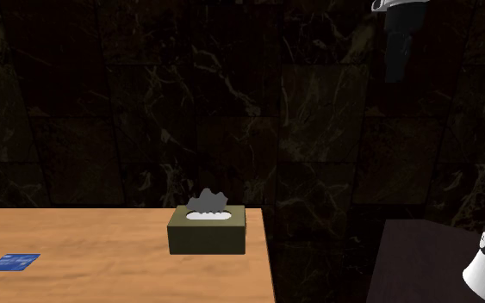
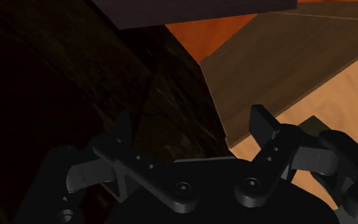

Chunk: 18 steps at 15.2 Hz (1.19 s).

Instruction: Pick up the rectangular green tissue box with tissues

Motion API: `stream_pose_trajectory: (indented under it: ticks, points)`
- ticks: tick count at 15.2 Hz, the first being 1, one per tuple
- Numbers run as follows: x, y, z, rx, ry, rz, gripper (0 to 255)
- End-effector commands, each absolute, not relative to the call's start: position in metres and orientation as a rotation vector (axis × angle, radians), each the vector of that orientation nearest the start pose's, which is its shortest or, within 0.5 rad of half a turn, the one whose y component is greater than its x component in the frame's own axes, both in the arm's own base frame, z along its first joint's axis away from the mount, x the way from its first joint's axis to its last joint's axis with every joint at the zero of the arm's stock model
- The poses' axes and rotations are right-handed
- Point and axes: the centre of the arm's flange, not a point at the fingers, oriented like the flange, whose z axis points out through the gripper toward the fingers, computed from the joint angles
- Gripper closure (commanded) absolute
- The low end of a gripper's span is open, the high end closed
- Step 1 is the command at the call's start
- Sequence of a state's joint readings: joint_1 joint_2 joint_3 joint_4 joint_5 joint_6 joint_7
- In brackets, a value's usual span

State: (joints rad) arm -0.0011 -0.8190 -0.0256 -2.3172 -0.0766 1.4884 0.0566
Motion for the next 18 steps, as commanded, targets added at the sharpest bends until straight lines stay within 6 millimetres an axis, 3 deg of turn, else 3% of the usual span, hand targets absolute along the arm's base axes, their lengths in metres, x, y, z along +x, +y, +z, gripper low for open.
stream_pose_trajectory:
  ticks: [1, 9, 18]
  points:
    - [0.289, -0.019, 0.611, -3.197, 0.13, 0.014, 0]
    - [0.373, 0.06, 0.578, -3.302, -0.018, 0.079, 0]
    - [0.455, 0.154, 0.526, -3.41, -0.197, 0.158, 0]
